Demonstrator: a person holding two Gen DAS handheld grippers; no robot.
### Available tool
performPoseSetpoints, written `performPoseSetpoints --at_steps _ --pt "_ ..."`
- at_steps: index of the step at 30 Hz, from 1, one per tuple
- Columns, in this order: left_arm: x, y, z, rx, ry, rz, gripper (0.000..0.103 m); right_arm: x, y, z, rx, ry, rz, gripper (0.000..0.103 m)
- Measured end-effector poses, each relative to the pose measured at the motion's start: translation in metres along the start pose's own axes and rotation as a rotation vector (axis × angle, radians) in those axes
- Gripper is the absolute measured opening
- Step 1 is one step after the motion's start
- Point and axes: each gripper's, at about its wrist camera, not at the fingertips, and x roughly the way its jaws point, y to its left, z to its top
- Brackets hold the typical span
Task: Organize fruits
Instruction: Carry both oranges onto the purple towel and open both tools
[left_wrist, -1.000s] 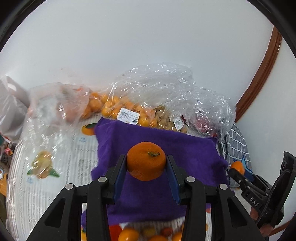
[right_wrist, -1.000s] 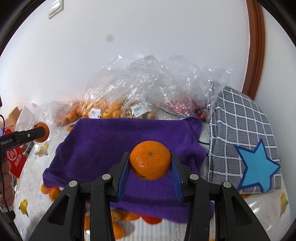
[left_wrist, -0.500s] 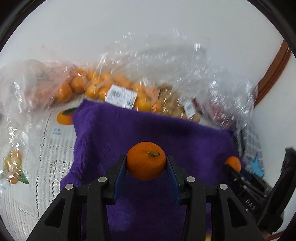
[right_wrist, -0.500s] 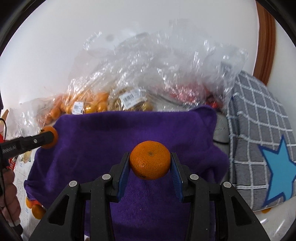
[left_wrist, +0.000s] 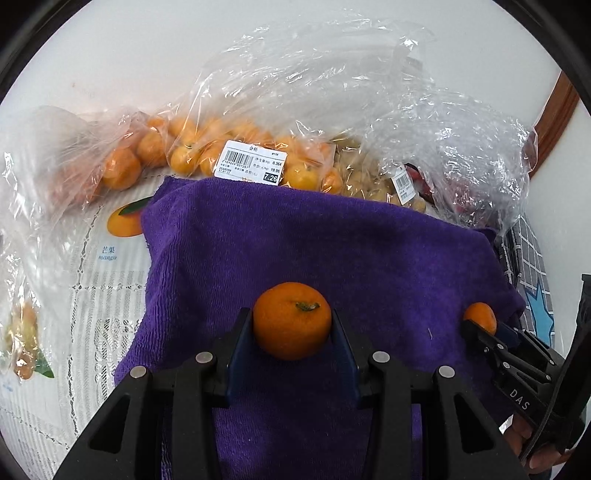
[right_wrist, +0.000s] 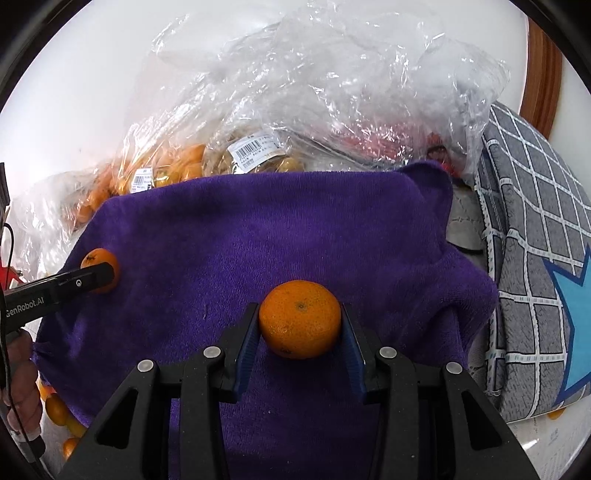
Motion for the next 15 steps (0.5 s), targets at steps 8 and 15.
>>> performPoseSetpoints --at_steps 8,15 --pt "-0.002 -0.003 0.004 0.012 0.001 0.010 0.043 -0.007 0.005 0.001 -0.030 0.003 -0.005 0.054" --pt "-0.041 -0.005 0.010 0.008 -0.059 0.002 0.058 -0.061 0.011 0.000 -0.046 -0.072 -0.030 0.071"
